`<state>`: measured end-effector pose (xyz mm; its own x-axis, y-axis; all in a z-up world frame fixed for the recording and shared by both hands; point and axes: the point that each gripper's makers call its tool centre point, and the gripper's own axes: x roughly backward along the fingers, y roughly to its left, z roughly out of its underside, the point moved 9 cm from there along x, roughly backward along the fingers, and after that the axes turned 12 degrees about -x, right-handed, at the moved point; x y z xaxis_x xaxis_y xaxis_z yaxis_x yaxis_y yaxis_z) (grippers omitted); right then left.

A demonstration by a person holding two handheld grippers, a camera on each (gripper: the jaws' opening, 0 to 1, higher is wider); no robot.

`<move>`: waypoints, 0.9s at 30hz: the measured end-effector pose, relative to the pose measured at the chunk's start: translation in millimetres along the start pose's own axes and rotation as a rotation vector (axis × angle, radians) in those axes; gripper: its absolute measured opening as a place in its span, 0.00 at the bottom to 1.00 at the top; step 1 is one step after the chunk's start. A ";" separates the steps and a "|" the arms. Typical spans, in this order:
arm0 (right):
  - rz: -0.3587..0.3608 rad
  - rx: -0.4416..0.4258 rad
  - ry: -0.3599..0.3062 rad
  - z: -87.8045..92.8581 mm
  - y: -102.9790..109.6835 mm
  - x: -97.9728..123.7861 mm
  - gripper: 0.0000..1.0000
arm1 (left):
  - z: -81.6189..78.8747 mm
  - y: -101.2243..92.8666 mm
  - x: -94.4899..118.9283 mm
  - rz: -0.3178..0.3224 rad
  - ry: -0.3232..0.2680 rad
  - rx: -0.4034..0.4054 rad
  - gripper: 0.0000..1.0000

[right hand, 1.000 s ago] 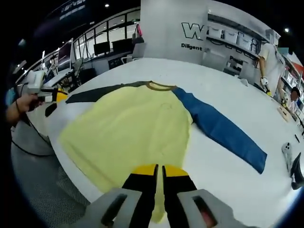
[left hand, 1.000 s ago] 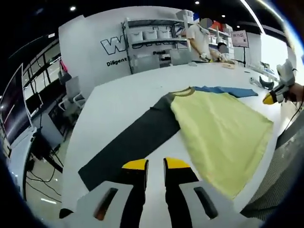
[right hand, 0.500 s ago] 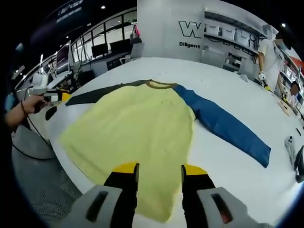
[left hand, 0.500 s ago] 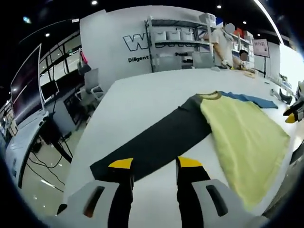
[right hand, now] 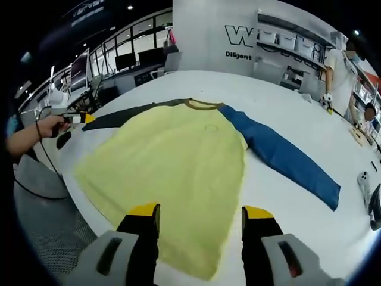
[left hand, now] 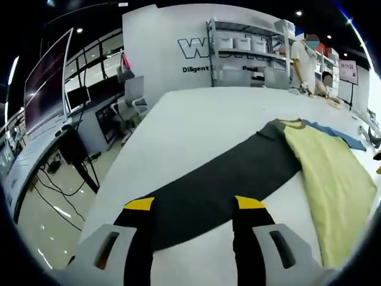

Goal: Fold the garment on the visible template until the final outline fits inside the template.

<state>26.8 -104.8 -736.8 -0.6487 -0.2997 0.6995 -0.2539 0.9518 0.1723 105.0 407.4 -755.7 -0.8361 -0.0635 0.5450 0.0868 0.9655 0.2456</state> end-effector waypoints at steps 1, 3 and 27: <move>0.000 0.000 0.003 0.8 0.4 0.0 0.52 | 1.4 1.7 -1.5 -0.004 0.019 -0.010 0.48; -0.001 0.002 0.009 2.7 1.3 0.4 0.52 | 2.9 5.7 -4.0 -0.018 0.021 -0.063 0.49; -0.008 -0.006 -0.013 3.8 4.1 5.7 0.51 | 27.6 21.8 -21.5 -0.107 0.035 0.128 0.35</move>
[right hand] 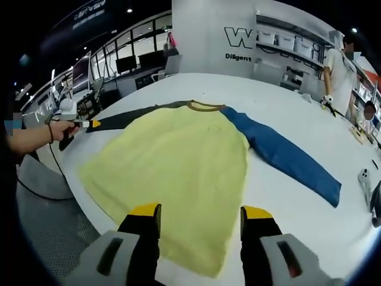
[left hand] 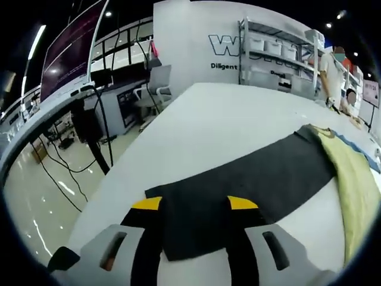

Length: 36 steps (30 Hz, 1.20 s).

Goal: Fold the garment on the visible template until the final outline fits inside the template.

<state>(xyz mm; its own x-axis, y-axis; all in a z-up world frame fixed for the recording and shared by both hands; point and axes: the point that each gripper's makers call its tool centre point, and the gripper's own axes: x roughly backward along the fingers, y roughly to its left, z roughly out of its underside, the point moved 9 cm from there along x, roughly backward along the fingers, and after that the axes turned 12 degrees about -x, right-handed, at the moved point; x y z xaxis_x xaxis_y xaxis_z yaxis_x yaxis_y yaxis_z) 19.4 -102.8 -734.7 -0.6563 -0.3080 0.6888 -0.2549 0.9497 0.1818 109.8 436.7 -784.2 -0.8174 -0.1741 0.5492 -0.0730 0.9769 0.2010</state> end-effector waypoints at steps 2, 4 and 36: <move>-0.001 0.000 0.001 0.1 0.2 0.0 0.51 | -0.3 -0.2 -0.1 -0.001 -0.002 0.003 0.34; 0.000 0.001 0.002 0.5 0.6 0.0 0.51 | -0.5 -0.1 -0.6 -0.001 -0.010 0.001 0.33; 0.008 -0.008 -0.010 -4.0 -2.6 2.6 0.50 | -42.0 38.5 -25.6 -0.029 -0.053 -0.011 0.01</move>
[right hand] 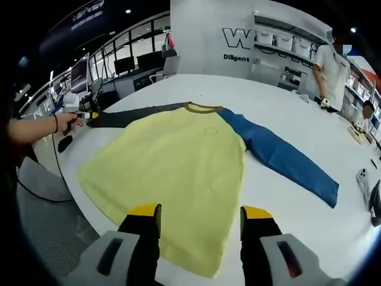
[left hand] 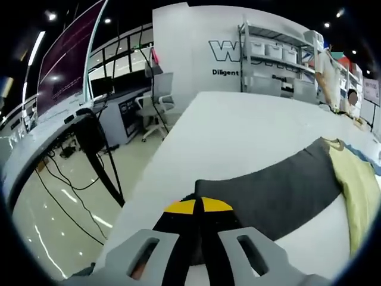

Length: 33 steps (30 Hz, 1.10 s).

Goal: Fold the garment on the visible template until the final outline fits inside the template.

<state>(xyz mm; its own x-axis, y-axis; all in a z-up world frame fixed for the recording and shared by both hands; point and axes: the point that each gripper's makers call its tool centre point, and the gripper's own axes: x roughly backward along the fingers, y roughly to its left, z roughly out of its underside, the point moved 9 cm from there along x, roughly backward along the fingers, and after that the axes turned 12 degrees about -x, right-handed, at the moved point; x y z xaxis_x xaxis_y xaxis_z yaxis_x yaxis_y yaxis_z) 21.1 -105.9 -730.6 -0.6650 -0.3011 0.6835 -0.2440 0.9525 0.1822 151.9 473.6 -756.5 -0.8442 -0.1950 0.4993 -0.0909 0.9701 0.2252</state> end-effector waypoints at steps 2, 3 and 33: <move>-0.001 -0.004 -0.001 0.5 -0.2 -0.1 0.50 | -8.6 1.3 0.9 0.006 -0.017 0.006 0.01; 0.000 -0.004 -0.002 0.7 -0.3 0.0 0.50 | -11.5 1.4 0.9 0.010 -0.026 0.010 0.01; -0.030 -0.010 -0.094 -6.0 -2.0 1.0 0.83 | -105.2 -8.4 37.2 0.100 -0.192 0.151 0.01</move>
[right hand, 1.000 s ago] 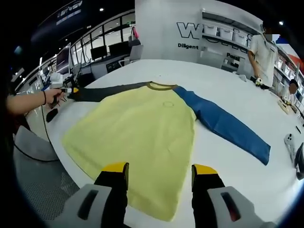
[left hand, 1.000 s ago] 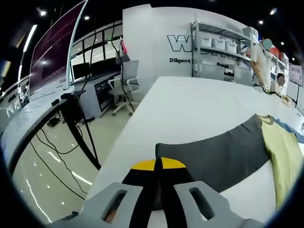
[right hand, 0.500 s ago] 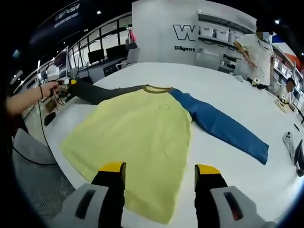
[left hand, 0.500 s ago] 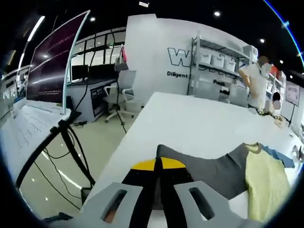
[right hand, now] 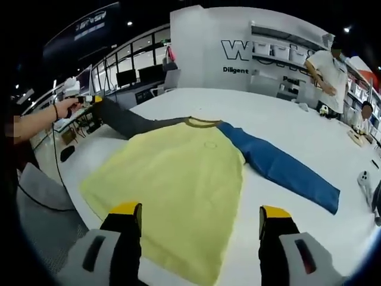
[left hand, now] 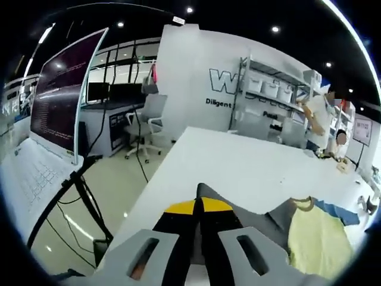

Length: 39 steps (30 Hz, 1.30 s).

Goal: Fold the garment on the visible template until the final outline fits inside the template.

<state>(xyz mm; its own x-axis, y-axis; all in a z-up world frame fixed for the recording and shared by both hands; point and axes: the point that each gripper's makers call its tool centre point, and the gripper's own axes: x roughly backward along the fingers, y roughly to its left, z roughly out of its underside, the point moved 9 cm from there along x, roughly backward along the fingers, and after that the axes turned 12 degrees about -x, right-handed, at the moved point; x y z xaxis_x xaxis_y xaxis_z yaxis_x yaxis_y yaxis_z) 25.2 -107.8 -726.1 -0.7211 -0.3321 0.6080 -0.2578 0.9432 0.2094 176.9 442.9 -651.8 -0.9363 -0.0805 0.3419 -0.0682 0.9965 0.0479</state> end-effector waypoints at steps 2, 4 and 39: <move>-0.010 0.007 0.005 1.8 0.8 -0.2 0.87 | -5.8 1.5 -2.9 0.004 0.000 -0.013 0.01; -0.025 0.001 0.013 4.1 2.0 -1.1 0.94 | -14.5 3.2 -7.4 0.021 -0.013 -0.016 0.01; -0.100 -0.003 0.001 10.7 11.1 -1.4 0.99 | -96.4 -87.3 -0.5 0.197 -0.102 -0.098 0.01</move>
<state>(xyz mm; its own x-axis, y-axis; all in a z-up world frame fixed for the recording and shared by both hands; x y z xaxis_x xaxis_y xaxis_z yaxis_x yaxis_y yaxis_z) 16.4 -96.9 -732.8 -0.6911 -0.4243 0.5852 -0.3261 0.9055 0.2715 216.5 353.9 -565.7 -0.9586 0.1230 0.2569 0.1486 0.9855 0.0823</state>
